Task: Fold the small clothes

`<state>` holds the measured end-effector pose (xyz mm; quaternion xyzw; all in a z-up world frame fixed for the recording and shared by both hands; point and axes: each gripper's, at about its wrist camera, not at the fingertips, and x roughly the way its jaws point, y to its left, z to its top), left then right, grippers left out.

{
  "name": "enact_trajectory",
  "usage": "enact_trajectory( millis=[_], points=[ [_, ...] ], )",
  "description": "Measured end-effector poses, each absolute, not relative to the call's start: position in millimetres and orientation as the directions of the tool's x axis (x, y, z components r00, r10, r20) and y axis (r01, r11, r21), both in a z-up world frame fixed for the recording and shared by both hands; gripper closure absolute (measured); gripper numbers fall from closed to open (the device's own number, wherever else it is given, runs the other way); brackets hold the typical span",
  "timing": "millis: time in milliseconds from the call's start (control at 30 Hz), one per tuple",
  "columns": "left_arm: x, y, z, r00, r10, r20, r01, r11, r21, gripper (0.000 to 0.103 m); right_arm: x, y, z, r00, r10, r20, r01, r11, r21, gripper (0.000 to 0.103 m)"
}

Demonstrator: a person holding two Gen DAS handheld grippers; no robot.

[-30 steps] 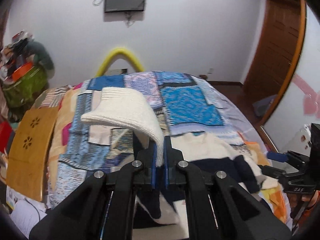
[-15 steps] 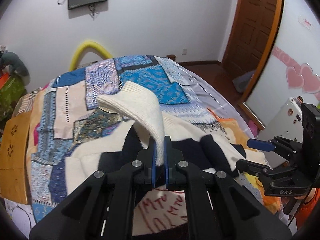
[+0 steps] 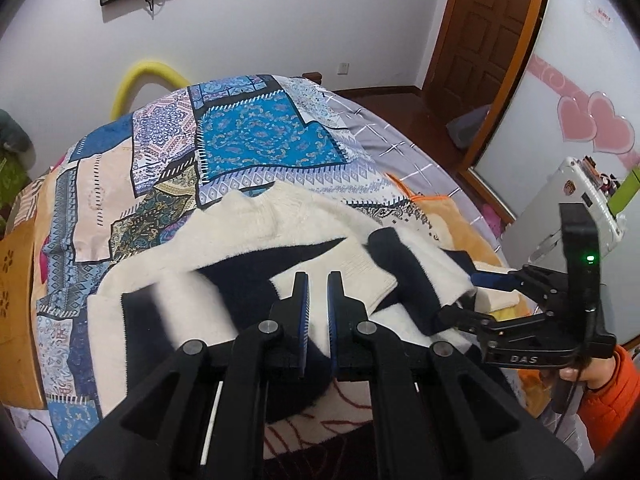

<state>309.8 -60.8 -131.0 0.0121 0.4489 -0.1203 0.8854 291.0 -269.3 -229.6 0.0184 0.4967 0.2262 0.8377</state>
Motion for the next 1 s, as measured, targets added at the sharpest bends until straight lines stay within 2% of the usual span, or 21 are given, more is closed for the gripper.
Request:
enact_trajectory(
  millis=[67,233,367,400,433,467,500,667,733,900,1000],
  points=[
    [308.1,-53.2,-129.5,0.573,-0.194,-0.796,0.215,0.973,-0.083,0.092,293.2,-264.5,-233.3,0.396,0.398,-0.827,-0.367,0.894,0.255,0.032],
    [302.9,-23.7,-129.8,0.591,-0.132,-0.796,0.156,0.987,-0.048,0.068,298.1,-252.5,-244.5,0.378,0.393,-0.838,-0.378,0.892,0.247,0.031],
    [297.4,9.8,-133.1,0.592,-0.081,-0.802,0.087,0.996,-0.037,0.055,300.3,-246.5,-255.2,0.372,0.392,-0.841,-0.373,0.893,0.251,0.031],
    [295.8,21.8,-134.3,0.591,-0.068,-0.804,0.061,0.997,-0.039,0.049,301.0,-245.9,-257.0,0.373,0.395,-0.84,-0.371,0.893,0.255,0.032],
    [294.6,28.6,-134.8,0.59,-0.058,-0.805,0.045,0.998,-0.039,0.043,301.3,-245.5,-257.8,0.375,0.396,-0.838,-0.37,0.893,0.256,0.036],
    [293.0,40.8,-134.8,0.591,-0.039,-0.805,0.014,0.999,-0.038,0.04,301.7,-245.4,-258.3,0.382,0.393,-0.836,-0.367,0.895,0.253,0.045],
    [292.0,48.4,-134.2,0.594,-0.024,-0.804,-0.007,0.999,-0.035,0.037,302.3,-245.5,-258.3,0.388,0.388,-0.836,-0.365,0.898,0.247,0.049],
    [285.1,81.7,-127.6,0.602,0.043,-0.797,-0.07,0.998,0.001,0.032,302.8,-251.9,-249.7,0.426,0.393,-0.815,-0.36,0.9,0.246,0.084],
    [279.7,91.4,-124.9,0.612,0.075,-0.787,-0.085,0.996,0.029,0.027,301.3,-255.2,-241.3,0.462,0.387,-0.798,-0.36,0.904,0.231,0.087],
    [266.6,106.1,-124.7,0.617,0.134,-0.776,-0.096,0.991,0.095,0.024,300.9,-280.6,-213.4,0.542,0.375,-0.752,-0.322,0.919,0.226,0.088],
    [261.5,113.9,-128.8,0.604,0.135,-0.785,-0.108,0.99,0.087,0.022,301.2,-300.5,-198.9,0.58,0.346,-0.737,-0.286,0.934,0.213,0.089]
  ],
)
